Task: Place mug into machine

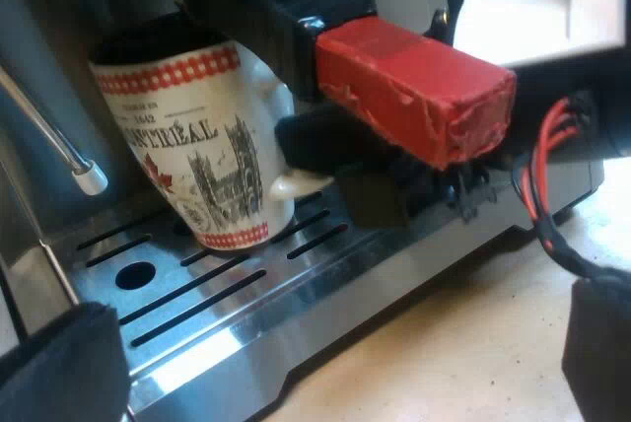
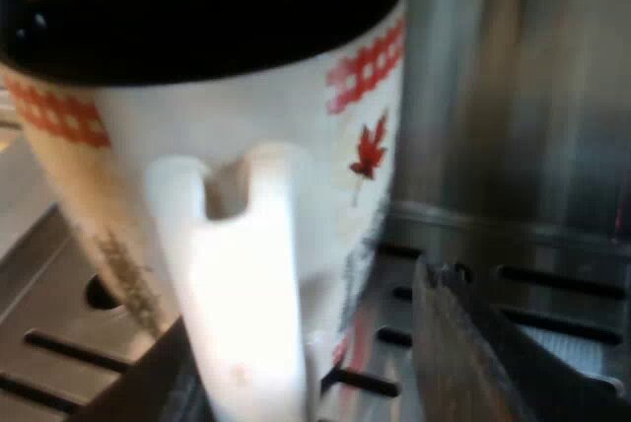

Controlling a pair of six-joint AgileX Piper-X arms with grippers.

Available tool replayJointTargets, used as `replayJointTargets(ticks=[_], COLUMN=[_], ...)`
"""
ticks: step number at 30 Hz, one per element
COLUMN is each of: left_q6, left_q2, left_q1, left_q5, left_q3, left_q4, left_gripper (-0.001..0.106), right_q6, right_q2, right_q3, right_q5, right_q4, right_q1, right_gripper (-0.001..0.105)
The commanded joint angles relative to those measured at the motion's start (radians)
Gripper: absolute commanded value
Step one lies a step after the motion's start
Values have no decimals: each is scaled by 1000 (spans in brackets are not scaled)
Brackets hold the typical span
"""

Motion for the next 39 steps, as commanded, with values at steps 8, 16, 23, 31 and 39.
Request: replayJointTargets(ticks=[8, 16, 23, 31, 39], left_q6=[-13, -13, -13, 56, 67], left_q2=[-4, -4, -4, -4, -32], left_q1=[-4, -4, -4, -4, -4], left_q5=[15, 15, 15, 12, 8], left_q3=[-2, -2, -2, -54, -150], left_q4=[-16, -16, -17, -19, 97], left_gripper=[91, 91, 91, 91, 91], right_q6=[-8, -8, -8, -8, -8], right_q2=[-7, -54, -95, -171, -299], right_q3=[-9, -9, -1, -1, 49], right_q5=[-47, -47, -47, -47, -49], right_q4=[53, 195, 259, 417, 531], right_q1=[-16, 7, 7, 7, 20], right_gripper=[41, 41, 41, 41, 41])
